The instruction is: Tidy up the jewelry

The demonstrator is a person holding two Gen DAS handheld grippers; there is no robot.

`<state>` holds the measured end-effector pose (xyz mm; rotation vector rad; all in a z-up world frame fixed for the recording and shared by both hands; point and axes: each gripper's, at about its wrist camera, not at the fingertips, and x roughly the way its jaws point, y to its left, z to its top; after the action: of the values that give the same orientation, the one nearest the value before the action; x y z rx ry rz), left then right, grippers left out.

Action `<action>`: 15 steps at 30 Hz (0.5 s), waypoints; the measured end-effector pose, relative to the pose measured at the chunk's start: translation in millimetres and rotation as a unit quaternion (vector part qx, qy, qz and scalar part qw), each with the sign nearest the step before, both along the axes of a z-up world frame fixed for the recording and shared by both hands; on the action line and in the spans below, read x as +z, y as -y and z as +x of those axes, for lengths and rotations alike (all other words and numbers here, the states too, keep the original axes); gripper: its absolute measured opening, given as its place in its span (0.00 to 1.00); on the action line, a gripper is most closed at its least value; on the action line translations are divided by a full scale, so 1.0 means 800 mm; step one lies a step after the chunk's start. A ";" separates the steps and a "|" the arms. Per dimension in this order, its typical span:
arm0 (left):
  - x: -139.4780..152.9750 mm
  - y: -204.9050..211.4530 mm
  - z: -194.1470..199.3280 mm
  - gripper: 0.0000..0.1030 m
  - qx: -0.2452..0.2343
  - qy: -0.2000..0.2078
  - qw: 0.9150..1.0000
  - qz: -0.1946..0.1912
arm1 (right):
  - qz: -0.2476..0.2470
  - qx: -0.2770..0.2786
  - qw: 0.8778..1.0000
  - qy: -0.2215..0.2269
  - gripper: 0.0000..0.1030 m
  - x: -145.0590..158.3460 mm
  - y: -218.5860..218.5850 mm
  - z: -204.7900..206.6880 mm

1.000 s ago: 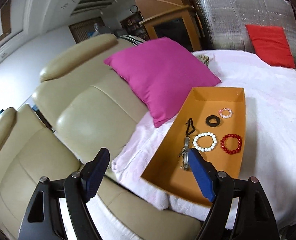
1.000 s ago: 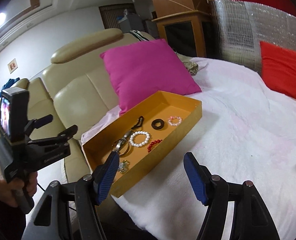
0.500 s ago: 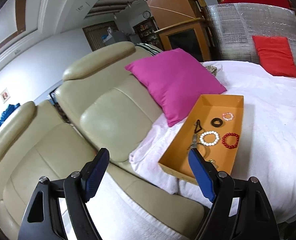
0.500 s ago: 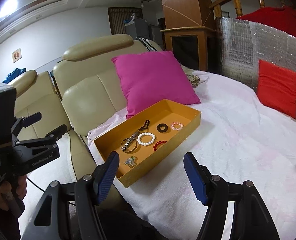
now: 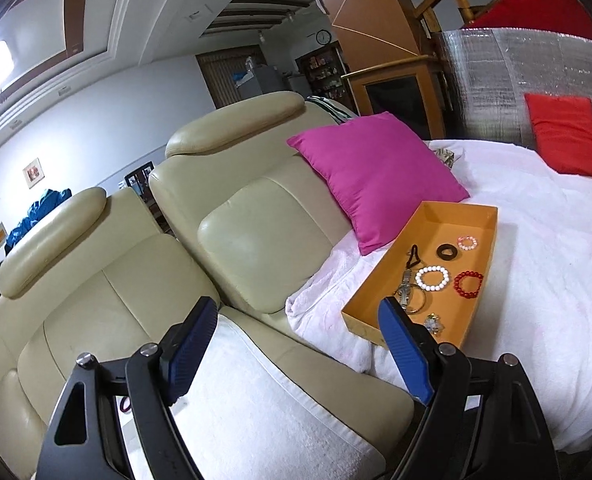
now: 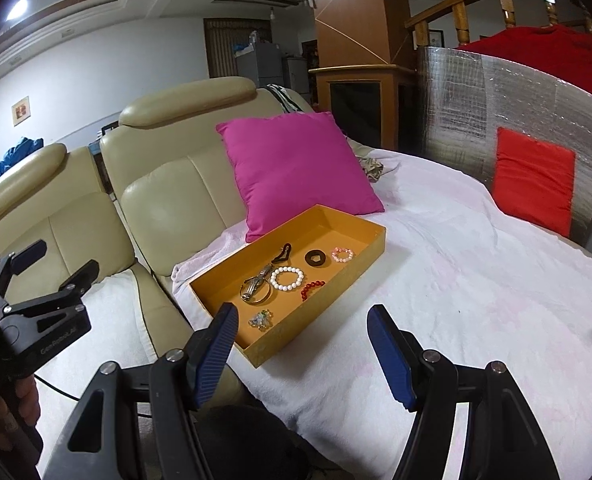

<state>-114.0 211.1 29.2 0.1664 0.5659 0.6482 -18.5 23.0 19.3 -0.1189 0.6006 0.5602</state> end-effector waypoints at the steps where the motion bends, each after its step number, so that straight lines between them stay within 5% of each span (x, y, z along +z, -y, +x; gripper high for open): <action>1: 0.002 0.002 -0.003 0.80 -0.005 0.001 1.000 -0.006 | -0.002 -0.002 1.000 0.000 0.69 0.001 0.000 -0.003; 15: 0.015 0.017 -0.016 0.81 -0.036 0.009 0.999 -0.027 | -0.015 -0.012 0.999 -0.027 0.69 0.002 -0.011 -0.012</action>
<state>-126.5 197.4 41.4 0.1298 0.5565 0.5638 -28.4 32.0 20.8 -0.1241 0.6630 0.5328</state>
